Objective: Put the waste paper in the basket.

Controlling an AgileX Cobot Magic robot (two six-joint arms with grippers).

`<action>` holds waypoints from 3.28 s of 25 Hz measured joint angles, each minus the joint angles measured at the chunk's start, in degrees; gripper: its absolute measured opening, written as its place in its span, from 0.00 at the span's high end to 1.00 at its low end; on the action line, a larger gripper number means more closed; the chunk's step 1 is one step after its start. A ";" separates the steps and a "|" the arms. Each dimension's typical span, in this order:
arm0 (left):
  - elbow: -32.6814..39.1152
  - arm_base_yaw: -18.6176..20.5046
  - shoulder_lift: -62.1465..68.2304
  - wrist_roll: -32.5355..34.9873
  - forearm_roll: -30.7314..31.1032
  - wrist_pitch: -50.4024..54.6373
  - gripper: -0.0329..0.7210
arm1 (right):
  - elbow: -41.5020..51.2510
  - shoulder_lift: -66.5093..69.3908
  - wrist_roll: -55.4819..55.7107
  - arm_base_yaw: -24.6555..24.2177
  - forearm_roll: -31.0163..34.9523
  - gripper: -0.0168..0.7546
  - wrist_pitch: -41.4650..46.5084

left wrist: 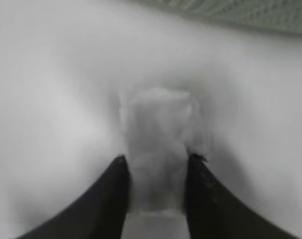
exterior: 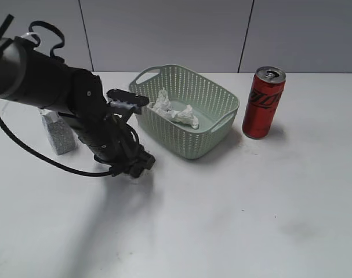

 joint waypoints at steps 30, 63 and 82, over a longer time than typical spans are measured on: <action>0.31 0.74 -22.74 0.00 -1.51 -44.87 0.96 | 0.00 0.00 0.00 0.00 0.00 0.24 0.00; -1.98 -1.76 -11.85 0.00 -1.56 -31.29 0.04 | 0.00 0.00 0.00 0.00 0.00 0.24 0.00; -29.10 17.80 -15.74 -2.24 2.87 42.53 0.16 | 0.00 0.00 0.00 0.00 0.00 0.24 0.00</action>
